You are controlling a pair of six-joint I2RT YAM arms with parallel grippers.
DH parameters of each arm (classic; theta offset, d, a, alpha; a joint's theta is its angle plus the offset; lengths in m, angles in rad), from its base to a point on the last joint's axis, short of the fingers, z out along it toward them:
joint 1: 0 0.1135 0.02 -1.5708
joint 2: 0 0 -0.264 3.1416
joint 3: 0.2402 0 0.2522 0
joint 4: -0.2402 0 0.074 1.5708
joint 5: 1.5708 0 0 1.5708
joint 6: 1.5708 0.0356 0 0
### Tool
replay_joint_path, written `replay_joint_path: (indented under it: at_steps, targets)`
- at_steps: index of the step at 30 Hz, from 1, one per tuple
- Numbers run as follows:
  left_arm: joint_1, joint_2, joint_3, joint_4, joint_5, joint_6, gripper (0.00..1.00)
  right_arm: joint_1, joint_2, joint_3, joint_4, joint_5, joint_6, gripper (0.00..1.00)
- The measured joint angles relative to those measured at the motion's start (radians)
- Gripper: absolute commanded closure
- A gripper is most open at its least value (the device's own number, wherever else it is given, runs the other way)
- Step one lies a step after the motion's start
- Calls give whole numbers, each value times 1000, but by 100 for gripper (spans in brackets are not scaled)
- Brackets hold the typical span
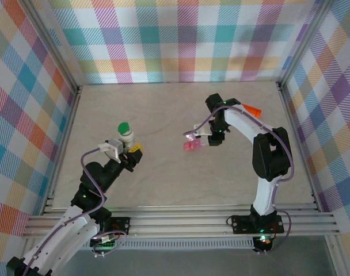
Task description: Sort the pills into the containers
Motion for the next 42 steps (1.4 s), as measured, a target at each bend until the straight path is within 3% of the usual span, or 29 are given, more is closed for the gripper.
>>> replay_joint_path:
  at_steps: [9,13,19,25,31,36,42]
  targets:
    - [-1,0,0,0,0,0,100,-1,52,8,5,-81,21,60]
    - [-1,1,-5,3,0,0,100,-6,49,-55,39,-137,37,52]
    - [-1,34,-6,6,0,0,100,-13,49,-113,100,-163,79,28]
    - [-1,76,-6,10,3,1,100,-13,32,-114,171,-192,138,27]
    - [-2,131,-6,39,55,13,100,-19,-163,-158,294,-287,288,28]
    - [-20,188,-6,89,166,48,100,-19,-391,-243,465,-410,512,28]
    - [-87,260,2,105,241,100,100,-17,-562,-431,681,-558,805,30]
